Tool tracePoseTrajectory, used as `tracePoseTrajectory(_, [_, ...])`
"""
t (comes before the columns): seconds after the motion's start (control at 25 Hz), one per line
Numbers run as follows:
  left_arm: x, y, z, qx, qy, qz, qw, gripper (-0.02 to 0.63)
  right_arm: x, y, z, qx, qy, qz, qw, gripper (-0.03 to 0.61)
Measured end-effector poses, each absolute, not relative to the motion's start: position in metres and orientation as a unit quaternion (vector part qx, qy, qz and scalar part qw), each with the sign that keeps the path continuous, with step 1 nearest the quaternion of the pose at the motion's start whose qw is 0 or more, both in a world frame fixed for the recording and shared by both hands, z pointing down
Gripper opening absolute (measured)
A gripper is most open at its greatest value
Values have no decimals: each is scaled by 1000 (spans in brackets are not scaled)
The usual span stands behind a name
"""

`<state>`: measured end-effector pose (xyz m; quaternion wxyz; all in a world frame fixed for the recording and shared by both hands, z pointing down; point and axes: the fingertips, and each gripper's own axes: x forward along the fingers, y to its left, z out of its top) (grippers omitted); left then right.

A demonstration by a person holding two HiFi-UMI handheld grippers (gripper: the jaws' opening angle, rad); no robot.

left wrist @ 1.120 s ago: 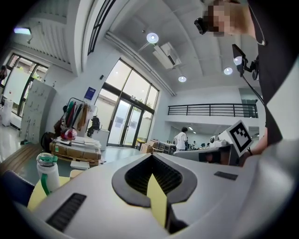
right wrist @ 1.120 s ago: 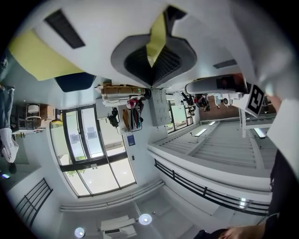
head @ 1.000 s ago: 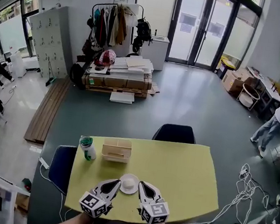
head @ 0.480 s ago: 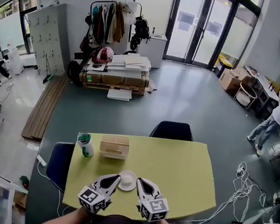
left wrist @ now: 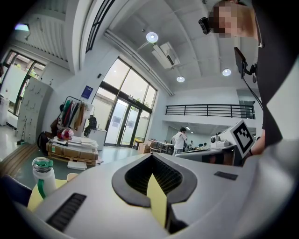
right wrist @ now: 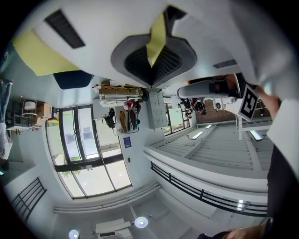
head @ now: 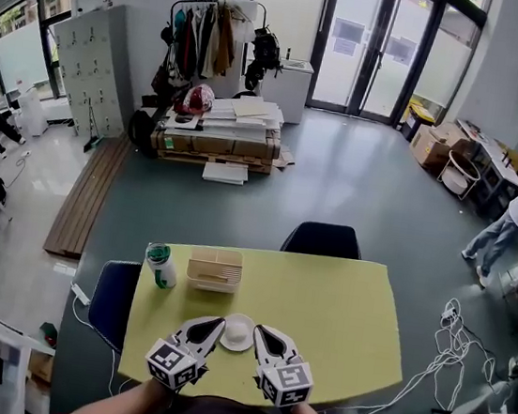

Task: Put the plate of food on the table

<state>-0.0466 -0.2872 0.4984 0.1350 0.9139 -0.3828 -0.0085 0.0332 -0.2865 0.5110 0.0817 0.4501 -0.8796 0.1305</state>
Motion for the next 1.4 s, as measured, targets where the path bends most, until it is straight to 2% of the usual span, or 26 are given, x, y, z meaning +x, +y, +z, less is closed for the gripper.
tracePoseTrajectory(1.4, [-37,-270,526,913,-380,11,147,8,40,-283,530,467,-869,142,75,12])
